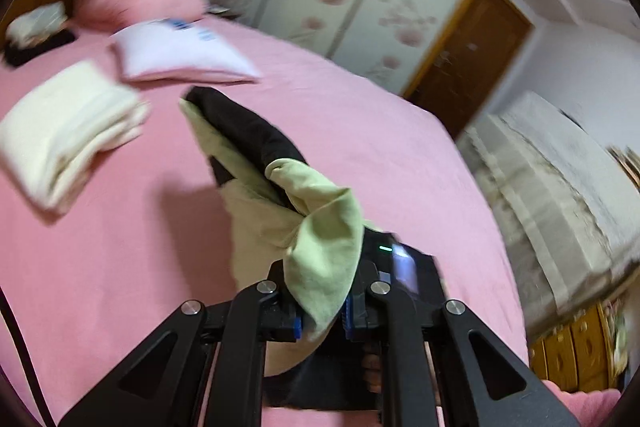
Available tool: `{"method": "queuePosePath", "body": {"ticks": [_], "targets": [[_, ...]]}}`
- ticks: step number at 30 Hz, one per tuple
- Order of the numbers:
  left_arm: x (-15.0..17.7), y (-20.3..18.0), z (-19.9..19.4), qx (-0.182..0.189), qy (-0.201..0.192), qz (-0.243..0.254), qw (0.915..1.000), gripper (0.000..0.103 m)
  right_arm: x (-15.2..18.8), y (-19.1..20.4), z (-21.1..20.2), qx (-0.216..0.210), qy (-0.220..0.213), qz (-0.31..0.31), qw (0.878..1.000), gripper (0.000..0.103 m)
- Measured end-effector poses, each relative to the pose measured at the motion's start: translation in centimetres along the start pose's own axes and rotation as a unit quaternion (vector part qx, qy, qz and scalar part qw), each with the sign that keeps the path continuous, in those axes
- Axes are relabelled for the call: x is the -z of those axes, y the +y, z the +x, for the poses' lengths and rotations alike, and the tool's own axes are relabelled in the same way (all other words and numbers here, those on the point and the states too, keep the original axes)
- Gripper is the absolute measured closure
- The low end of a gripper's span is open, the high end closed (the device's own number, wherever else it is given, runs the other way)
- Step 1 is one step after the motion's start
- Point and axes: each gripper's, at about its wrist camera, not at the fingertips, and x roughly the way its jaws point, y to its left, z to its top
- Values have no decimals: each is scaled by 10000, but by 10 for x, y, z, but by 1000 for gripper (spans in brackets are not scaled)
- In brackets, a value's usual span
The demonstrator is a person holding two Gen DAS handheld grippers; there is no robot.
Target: Fold large clothes
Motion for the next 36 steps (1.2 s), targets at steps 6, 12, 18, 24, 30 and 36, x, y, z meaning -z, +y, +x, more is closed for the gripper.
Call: {"method": "queuePosePath", "body": {"ticks": [6, 12, 18, 24, 30, 36], "targets": [[20, -86, 18, 276, 126, 1021, 9943, 92, -5, -59, -53, -308, -283, 450, 9981, 103], [72, -148, 51, 655, 513, 1269, 9884, 91, 5, -150, -145, -89, -1021, 924, 9904, 103], [156, -186, 114, 132, 1389, 1520, 9785, 91, 49, -224, -194, 499, -1118, 1143, 9859, 103], [196, -214, 119, -512, 1589, 2350, 9576, 89, 78, -268, -234, 362, -1372, 1367, 9804, 103], [201, -228, 113, -468, 1687, 2920, 9403, 89, 62, -263, -225, -947, -1070, 1387, 9800, 99], [193, -236, 121, -449, 1791, 2977, 9366, 88, 44, -229, -174, -683, -312, 1308, 9886, 89]]}}
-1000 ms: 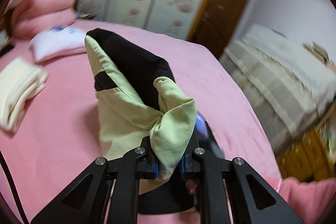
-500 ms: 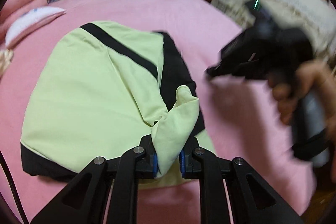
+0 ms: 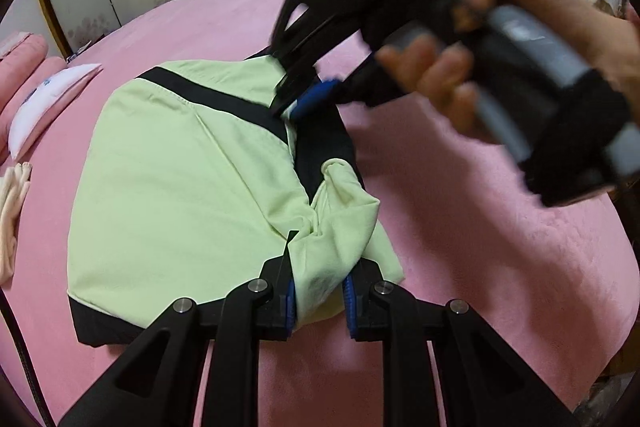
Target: Fold large clothes
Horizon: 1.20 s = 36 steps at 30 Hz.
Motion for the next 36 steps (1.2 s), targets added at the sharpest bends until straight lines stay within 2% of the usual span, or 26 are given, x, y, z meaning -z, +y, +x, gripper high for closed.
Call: {"method": "queuePosePath", "body": {"ticks": [4, 8, 12, 17, 20, 21, 22, 24, 25, 27, 29, 31, 34, 36], "targets": [[-3, -5, 0, -21, 17, 87, 10000, 88, 2, 1, 15, 413, 121, -105, 9990, 78], [-3, 1, 0, 3, 8, -46, 10000, 88, 1, 19, 23, 247, 124, -157, 9995, 55], [-8, 10, -3, 136, -18, -189, 9997, 88, 0, 23, 23, 132, 333, -57, 9993, 50], [-3, 0, 1, -20, 35, 369, 9993, 87, -3, 38, 27, 916, 573, -542, 9927, 49], [-1, 2, 3, 57, 142, 283, 9995, 85, 0, 48, 28, 1398, 382, -736, 9867, 49], [-2, 3, 5, 98, 179, 240, 9995, 84, 0, 49, 31, 1436, 337, -723, 9864, 49], [-3, 3, 7, 104, 213, 259, 9994, 83, -1, 51, 37, 1410, 347, -685, 9870, 50], [-5, 4, 8, 68, 248, 325, 9991, 83, -4, 50, 42, 1333, 305, -587, 9889, 80], [-6, 5, 9, 90, 259, 332, 9991, 83, -7, 51, 41, 1238, 226, -492, 9908, 89], [-7, 8, 9, 287, 277, 317, 9987, 83, -7, 54, 33, 1093, 15, -392, 9932, 93], [-7, 5, 8, 476, 302, 403, 9976, 84, -3, 67, 17, 987, -470, -750, 9912, 95], [-9, 0, 5, 588, 266, 578, 9962, 84, 0, 76, 0, 1098, -800, -978, 9859, 95], [-11, 1, -1, 661, 209, 652, 9955, 84, -2, 78, -13, 1198, -989, -1085, 9819, 95], [-12, 7, -2, 646, 236, 555, 9961, 83, -7, 74, -11, 1506, -967, -1129, 9774, 96]]}}
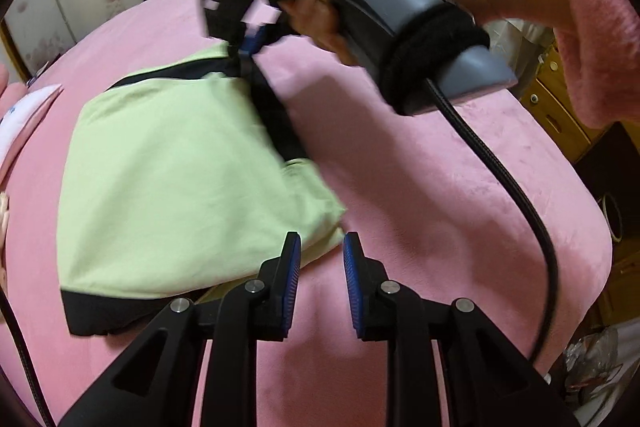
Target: Fold large clothes
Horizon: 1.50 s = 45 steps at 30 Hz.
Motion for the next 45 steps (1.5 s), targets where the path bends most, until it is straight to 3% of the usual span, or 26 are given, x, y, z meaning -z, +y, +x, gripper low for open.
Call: {"method": "queuePosePath", "body": {"ticks": [3, 6, 9, 11, 12, 13, 14, 16, 18, 20, 22, 24, 26, 28, 31, 32, 34, 36, 38, 39, 42, 45], "targets": [[5, 15, -5, 11, 166, -248, 9996, 83, 1, -9, 9, 429, 102, 65, 9990, 96], [5, 38, -11, -42, 219, -440, 9988, 83, 5, -21, 12, 405, 170, 280, 9986, 95], [5, 66, -26, -108, 225, -778, 9967, 82, 11, -10, 26, 902, 198, -248, 9954, 94], [3, 89, -35, -224, 276, -1042, 9939, 67, 19, -1, 37, 1316, 295, -485, 9897, 89], [2, 96, -38, -291, 304, -1125, 9928, 59, 22, 3, 35, 1337, 232, -432, 9898, 89], [1, 111, -42, -430, 363, -1265, 9904, 44, 25, 5, 28, 1293, 120, -318, 9910, 88], [-5, 122, -43, -500, 396, -1344, 9889, 42, 29, 8, 20, 1210, 19, -207, 9924, 86], [-7, 151, -48, -680, 399, -1585, 9842, 42, 38, 12, -4, 1050, -282, -112, 9940, 86], [-8, 176, -47, -827, 412, -1833, 9787, 42, 49, 22, -31, 921, -846, -139, 9920, 86], [-13, 204, -37, -899, 501, -2104, 9722, 42, 61, 36, -44, 493, -1244, -86, 9910, 86], [-11, 217, -19, -910, 578, -2249, 9684, 42, 67, 47, -30, -632, -918, -111, 9937, 86], [-9, 230, -4, -888, 644, -2431, 9638, 43, 72, 60, -1, -1128, -370, -277, 9925, 92], [0, 229, 18, -799, 884, -2553, 9595, 58, 80, 70, 32, -943, 79, -554, 9940, 103], [10, 224, 29, -794, 1002, -2557, 9583, 58, 87, 70, 53, -478, 287, -624, 9965, 103], [24, 209, 34, -975, 1078, -2207, 9644, 58, 94, 41, 49, 124, -73, -39, 9999, 103], [31, 209, 35, -973, 1145, -2241, 9629, 58, 100, 31, 45, 136, -137, 202, 9996, 103], [41, 211, 32, -840, 1081, -2484, 9589, 58, 116, 15, 35, 683, -230, 371, 9967, 103], [45, 214, 28, -747, 1092, -2687, 9541, 58, 127, 16, 31, 810, -136, 143, 9965, 103], [44, 215, 20, -847, 1117, -2734, 9516, 70, 134, 32, 25, 1299, -52, -361, 9909, 103], [40, 214, 11, -951, 1019, -2614, 9551, 78, 136, 42, 20, 1349, -116, -596, 9890, 103], [24, 211, -7, -889, 630, -2338, 9662, 79, 131, 74, -6, 789, -819, -930, 9891, 103], [-3, 224, 0, -634, 548, -2290, 9698, 80, 116, 91, -1, -264, -808, -914, 9922, 103]]}}
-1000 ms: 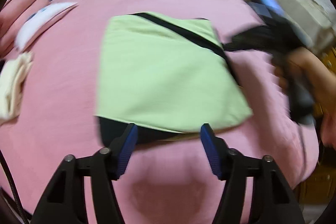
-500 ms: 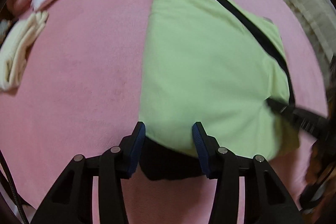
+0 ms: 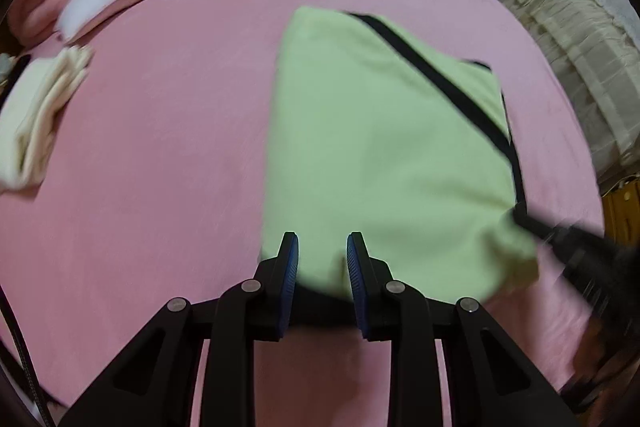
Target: Fold large clothes
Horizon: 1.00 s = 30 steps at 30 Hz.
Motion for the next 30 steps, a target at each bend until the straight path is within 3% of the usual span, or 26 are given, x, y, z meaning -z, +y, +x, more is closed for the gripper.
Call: {"method": "queuePosePath", "body": {"ticks": [1, 3, 5, 9, 14, 19, 21, 25, 26, 30], "targets": [[-17, 0, 10, 22, 2, -5, 10000, 80, -7, 5, 14, -384, 147, 42, 9991, 103], [-41, 4, 26, -55, -91, 35, 9999, 80, -18, 31, 56, -715, 381, 67, 9967, 103], [-63, 6, 40, -140, -188, -2, 9997, 80, -25, 32, 79, -781, 435, 55, 9960, 103], [-108, 17, 75, 67, -215, -289, 9993, 80, -61, 36, 114, -795, 55, 41, 9968, 103], [-130, 19, 110, -44, -338, -17, 9994, 81, -101, -19, 136, -209, -334, 346, 9986, 103], [-129, 42, 112, 214, -436, -184, 9987, 89, -106, -103, 127, -193, -632, 1293, 9894, 103], [-123, 56, 104, 183, -384, -272, 9987, 91, -104, -111, 113, 547, -782, 1169, 9886, 103], [-114, 46, 86, 85, -227, -222, 9995, 91, -103, -96, 81, 935, -815, 1085, 9863, 103], [-109, 40, 80, 150, -226, -134, 9995, 91, -103, -84, 76, 777, -828, 973, 9888, 102], [-84, 19, 70, 363, 20, 83, 9993, 88, -95, -38, 66, -672, -446, 584, 9950, 102]]}}
